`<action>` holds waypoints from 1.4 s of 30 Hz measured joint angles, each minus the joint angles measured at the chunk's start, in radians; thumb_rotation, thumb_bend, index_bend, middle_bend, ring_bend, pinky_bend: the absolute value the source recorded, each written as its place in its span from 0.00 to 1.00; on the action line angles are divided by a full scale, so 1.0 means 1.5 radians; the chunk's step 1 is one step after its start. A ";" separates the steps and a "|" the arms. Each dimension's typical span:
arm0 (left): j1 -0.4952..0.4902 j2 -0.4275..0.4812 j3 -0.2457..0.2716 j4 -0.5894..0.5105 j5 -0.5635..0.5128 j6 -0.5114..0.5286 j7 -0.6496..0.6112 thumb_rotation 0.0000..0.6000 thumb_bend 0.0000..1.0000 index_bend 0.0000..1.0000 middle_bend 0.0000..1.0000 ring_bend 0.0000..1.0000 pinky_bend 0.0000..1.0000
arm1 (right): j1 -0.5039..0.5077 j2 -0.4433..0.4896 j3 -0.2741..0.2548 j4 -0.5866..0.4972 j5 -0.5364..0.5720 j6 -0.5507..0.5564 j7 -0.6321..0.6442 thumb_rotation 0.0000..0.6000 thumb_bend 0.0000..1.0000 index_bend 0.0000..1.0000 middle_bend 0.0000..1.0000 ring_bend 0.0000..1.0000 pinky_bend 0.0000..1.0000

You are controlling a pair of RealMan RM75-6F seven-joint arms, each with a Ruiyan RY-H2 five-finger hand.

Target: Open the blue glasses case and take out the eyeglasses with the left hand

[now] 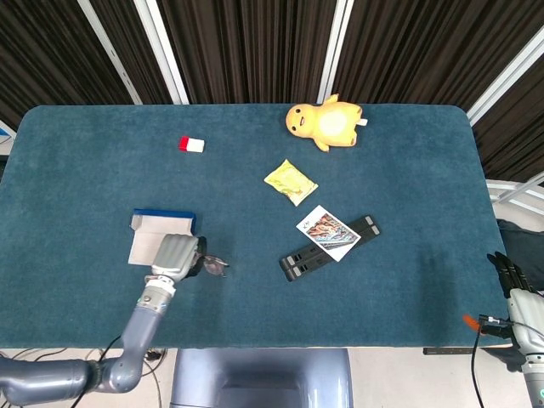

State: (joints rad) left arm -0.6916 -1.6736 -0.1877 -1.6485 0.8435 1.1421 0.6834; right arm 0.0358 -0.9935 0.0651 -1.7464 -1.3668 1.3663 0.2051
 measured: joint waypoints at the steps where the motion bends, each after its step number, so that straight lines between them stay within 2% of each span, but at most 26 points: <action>1: -0.005 -0.010 -0.004 0.005 -0.003 -0.001 0.003 1.00 0.49 0.61 1.00 0.93 0.97 | 0.000 0.000 0.000 0.000 0.000 0.000 0.000 1.00 0.16 0.00 0.00 0.00 0.20; 6: -0.034 -0.061 -0.022 0.040 -0.017 -0.005 0.015 1.00 0.46 0.59 1.00 0.93 0.97 | -0.001 0.000 0.000 0.001 0.000 0.001 0.000 1.00 0.16 0.00 0.00 0.00 0.20; 12: -0.050 -0.089 -0.031 0.059 -0.037 -0.009 0.020 1.00 0.34 0.46 1.00 0.93 0.97 | -0.001 -0.001 0.000 0.001 0.000 0.002 -0.002 1.00 0.16 0.00 0.00 0.00 0.20; 20: -0.043 -0.073 -0.022 0.045 -0.026 0.004 0.015 1.00 0.32 0.42 1.00 0.92 0.97 | -0.002 -0.001 -0.001 0.001 -0.001 0.003 -0.004 1.00 0.16 0.00 0.00 0.00 0.20; 23: -0.032 -0.053 -0.017 0.023 -0.014 0.015 0.005 1.00 0.32 0.40 0.96 0.86 0.94 | -0.002 -0.001 -0.001 0.001 -0.001 0.004 -0.004 1.00 0.16 0.00 0.00 0.00 0.20; 27: -0.005 -0.010 -0.002 -0.021 0.023 0.038 -0.026 1.00 0.32 0.25 0.71 0.66 0.79 | -0.003 -0.001 0.000 0.003 -0.002 0.006 -0.003 1.00 0.16 0.00 0.00 0.00 0.20; 29: 0.017 0.022 0.014 -0.044 0.059 0.057 -0.050 1.00 0.32 0.22 0.57 0.58 0.72 | -0.003 -0.001 0.000 0.005 -0.003 0.007 -0.006 1.00 0.16 0.00 0.00 0.00 0.20; 31: 0.041 0.056 0.035 -0.063 0.094 0.074 -0.070 1.00 0.31 0.17 0.39 0.43 0.59 | -0.003 -0.003 0.000 0.007 -0.004 0.009 -0.011 1.00 0.16 0.00 0.00 0.00 0.20; 32: 0.058 0.082 0.052 -0.076 0.116 0.085 -0.084 1.00 0.31 0.15 0.33 0.37 0.54 | -0.003 -0.003 0.000 0.008 -0.004 0.010 -0.014 1.00 0.16 0.00 0.00 0.00 0.20; 34: 0.086 0.121 0.080 -0.092 0.145 0.103 -0.106 1.00 0.28 0.07 0.17 0.19 0.38 | -0.003 -0.005 0.000 0.011 -0.004 0.012 -0.024 1.00 0.16 0.00 0.00 0.00 0.20; 36: 0.121 0.163 0.115 -0.106 0.179 0.128 -0.134 1.00 0.24 0.02 0.06 0.07 0.25 | -0.003 -0.007 0.000 0.013 -0.006 0.015 -0.034 1.00 0.16 0.00 0.00 0.00 0.20; 39: 0.166 0.200 0.155 -0.104 0.235 0.170 -0.161 1.00 0.19 0.00 0.00 0.00 0.07 | -0.003 -0.012 0.000 0.020 -0.010 0.023 -0.056 1.00 0.16 0.00 0.00 0.00 0.20; 42: 0.207 0.221 0.183 -0.078 0.291 0.220 -0.165 1.00 0.19 0.00 0.00 0.00 0.03 | -0.003 -0.020 0.001 0.030 -0.015 0.035 -0.087 1.00 0.16 0.00 0.00 0.00 0.20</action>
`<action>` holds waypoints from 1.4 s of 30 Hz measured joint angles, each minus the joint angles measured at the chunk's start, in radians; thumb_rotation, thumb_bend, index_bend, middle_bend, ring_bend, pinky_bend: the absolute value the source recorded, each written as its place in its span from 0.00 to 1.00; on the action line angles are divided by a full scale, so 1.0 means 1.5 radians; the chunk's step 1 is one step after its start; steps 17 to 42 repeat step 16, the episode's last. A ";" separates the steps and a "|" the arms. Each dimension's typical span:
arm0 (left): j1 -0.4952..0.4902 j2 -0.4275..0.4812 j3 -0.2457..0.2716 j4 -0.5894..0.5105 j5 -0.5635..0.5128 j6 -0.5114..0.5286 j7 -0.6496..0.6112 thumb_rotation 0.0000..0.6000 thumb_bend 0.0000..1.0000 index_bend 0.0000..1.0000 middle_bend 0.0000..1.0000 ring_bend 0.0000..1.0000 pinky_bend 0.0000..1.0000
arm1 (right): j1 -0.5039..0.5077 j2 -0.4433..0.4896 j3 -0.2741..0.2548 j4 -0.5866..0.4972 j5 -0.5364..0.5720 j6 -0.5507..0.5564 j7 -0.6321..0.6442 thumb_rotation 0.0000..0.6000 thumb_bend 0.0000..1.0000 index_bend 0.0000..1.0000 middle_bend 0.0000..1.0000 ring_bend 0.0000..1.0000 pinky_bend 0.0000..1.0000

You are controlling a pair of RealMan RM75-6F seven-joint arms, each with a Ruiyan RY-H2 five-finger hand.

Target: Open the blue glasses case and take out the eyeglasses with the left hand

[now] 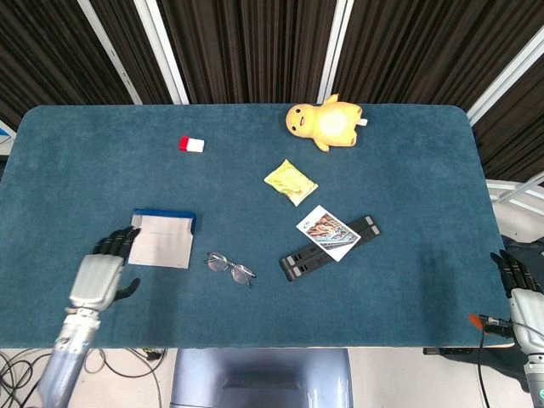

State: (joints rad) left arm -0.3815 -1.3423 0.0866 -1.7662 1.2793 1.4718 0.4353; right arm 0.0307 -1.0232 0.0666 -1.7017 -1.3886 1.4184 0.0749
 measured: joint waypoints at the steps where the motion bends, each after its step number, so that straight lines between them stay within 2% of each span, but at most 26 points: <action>1: 0.011 0.006 0.007 0.010 0.014 0.014 0.001 1.00 0.18 0.00 0.00 0.00 0.03 | 0.000 -0.004 0.001 0.005 -0.003 0.007 -0.012 1.00 0.16 0.00 0.00 0.00 0.20; 5: 0.054 0.020 0.023 0.054 0.041 0.058 -0.009 1.00 0.18 0.00 0.00 0.00 0.03 | -0.002 -0.018 0.003 0.022 -0.011 0.024 -0.031 1.00 0.16 0.00 0.00 0.00 0.20; 15: 0.077 0.028 0.002 0.049 0.032 0.026 -0.024 1.00 0.18 0.00 0.00 0.00 0.03 | 0.000 -0.029 0.006 0.040 -0.012 0.028 -0.051 1.00 0.16 0.00 0.00 0.00 0.20; 42: 0.078 0.029 0.000 0.048 0.032 0.026 -0.027 1.00 0.18 0.00 0.00 0.00 0.03 | 0.000 -0.030 0.007 0.043 -0.013 0.029 -0.053 1.00 0.16 0.00 0.00 0.00 0.20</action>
